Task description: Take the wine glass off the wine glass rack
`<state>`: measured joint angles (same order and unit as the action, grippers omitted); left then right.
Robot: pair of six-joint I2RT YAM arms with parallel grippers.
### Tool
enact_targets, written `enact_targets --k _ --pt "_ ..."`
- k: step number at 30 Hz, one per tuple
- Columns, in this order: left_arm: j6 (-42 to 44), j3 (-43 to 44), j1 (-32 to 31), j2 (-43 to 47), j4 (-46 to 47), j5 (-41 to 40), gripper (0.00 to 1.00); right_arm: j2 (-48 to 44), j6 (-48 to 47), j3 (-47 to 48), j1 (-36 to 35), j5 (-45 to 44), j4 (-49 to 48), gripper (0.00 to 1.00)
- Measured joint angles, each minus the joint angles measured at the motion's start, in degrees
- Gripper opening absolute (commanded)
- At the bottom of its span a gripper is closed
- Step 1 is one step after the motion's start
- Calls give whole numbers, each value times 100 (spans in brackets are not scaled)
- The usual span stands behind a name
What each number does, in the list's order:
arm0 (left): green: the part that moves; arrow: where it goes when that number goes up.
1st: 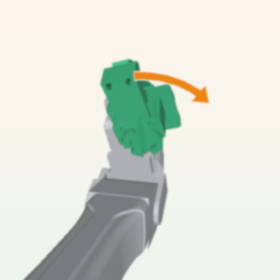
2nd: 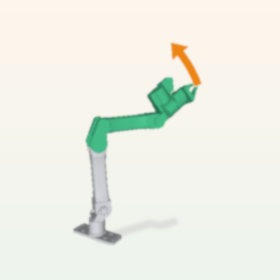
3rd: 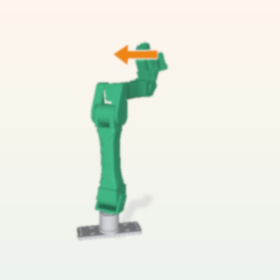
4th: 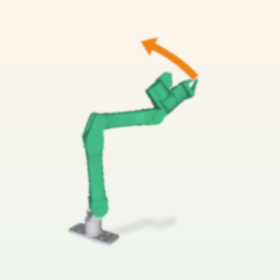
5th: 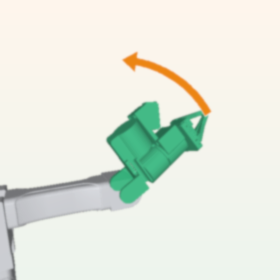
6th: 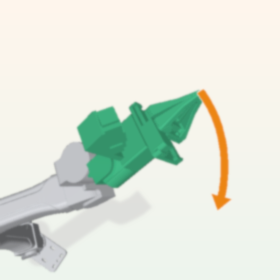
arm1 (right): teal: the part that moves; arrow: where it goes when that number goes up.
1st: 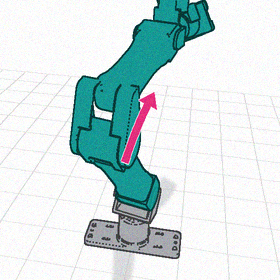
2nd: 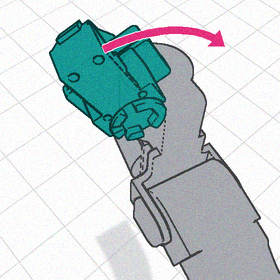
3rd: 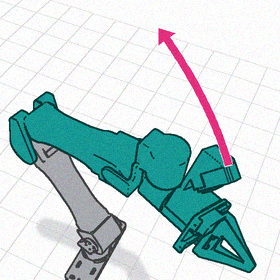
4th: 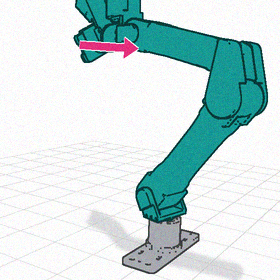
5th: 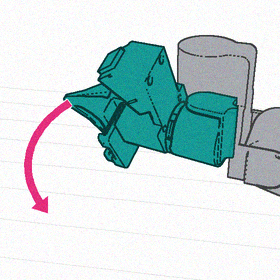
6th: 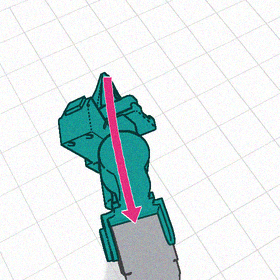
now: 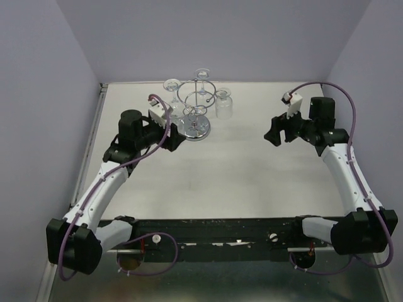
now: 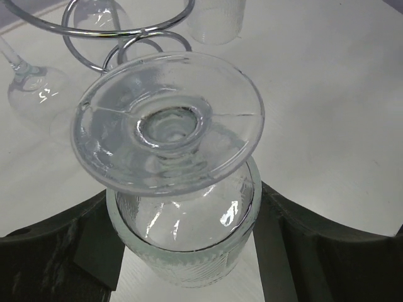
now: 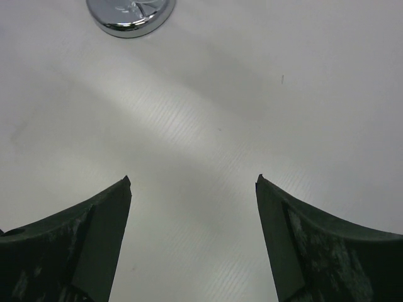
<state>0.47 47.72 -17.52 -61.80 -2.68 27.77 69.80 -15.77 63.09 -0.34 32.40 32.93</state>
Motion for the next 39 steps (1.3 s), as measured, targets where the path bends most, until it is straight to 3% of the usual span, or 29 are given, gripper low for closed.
enact_targets --k 7,12,19,25,34,39 --pt "-634 1174 933 -472 -1349 608 0 -181 -874 269 -1576 -463 -22 84" --pt "-1537 1250 1534 -675 -1421 1169 0 -269 -1257 466 -2487 -645 -24 83" --pt "-2459 1121 1569 -997 -1261 2337 0 -11 -1694 868 -3405 -990 22 81" --pt "-3158 389 1692 -1139 -938 2914 0 341 -1700 1274 -3416 -1045 -199 77" --pt "-2575 55 2079 -1670 -2378 3550 0 249 -1008 800 -4151 -1104 -1196 75" --pt "-3694 -822 2079 -1690 -1591 4000 0 221 -750 610 -4640 -1421 -1364 74"
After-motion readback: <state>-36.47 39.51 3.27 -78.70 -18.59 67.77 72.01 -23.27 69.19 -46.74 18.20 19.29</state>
